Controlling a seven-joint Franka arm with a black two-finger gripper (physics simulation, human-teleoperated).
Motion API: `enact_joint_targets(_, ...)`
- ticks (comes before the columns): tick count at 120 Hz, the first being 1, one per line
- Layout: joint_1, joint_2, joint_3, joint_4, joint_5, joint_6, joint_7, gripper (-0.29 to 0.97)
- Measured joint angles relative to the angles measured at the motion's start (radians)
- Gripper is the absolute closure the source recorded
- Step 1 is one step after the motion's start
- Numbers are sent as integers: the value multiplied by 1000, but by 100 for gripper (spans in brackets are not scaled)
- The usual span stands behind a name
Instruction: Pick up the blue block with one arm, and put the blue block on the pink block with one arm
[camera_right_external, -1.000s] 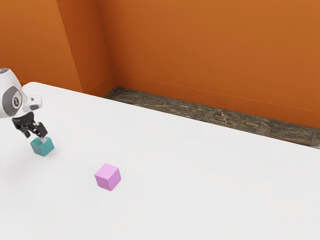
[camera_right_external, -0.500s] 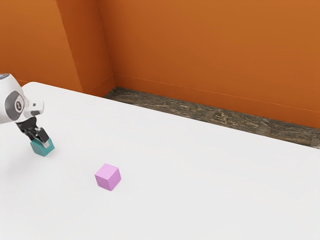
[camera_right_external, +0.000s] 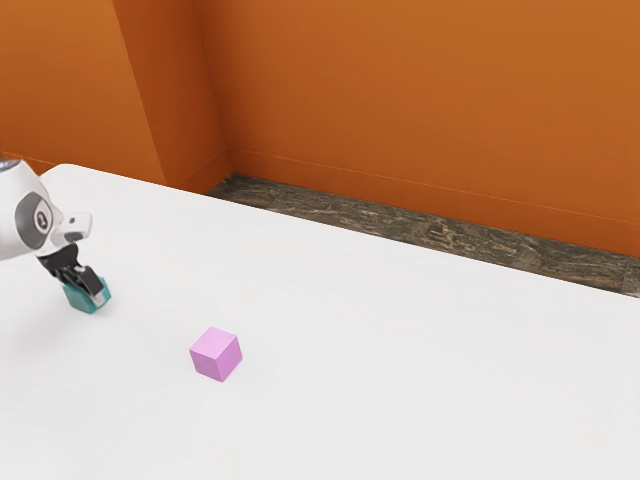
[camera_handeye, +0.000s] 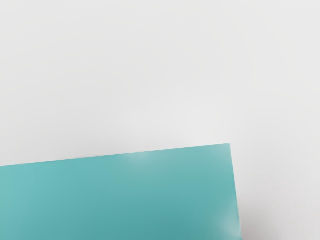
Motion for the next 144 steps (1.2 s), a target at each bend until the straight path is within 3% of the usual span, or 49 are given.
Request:
enact_joint_targets(14, 0, 5, 0, -1, -11, 9, 9, 2)
enact_joint_targets(28, -4, 1, 1, -2, -9, 18, 5, 26)
enact_joint_targets(44, -9, -11, 2, -4, -1, 27, -7, 37)
enact_joint_targets(64, -79, -245, 1, -165, 3, 36, -51, 38)
enact_joint_targets(88, -267, -489, -7, -369, 5, 41, -184, 40)
enact_joint_targets(121, -481, -529, -34, -430, 12, 41, -384, 40)
enact_joint_targets(130, -473, -539, -34, -448, 13, 41, -432, 39)
enact_joint_targets(144, -385, -538, -35, -454, 15, 40, -497, 38)
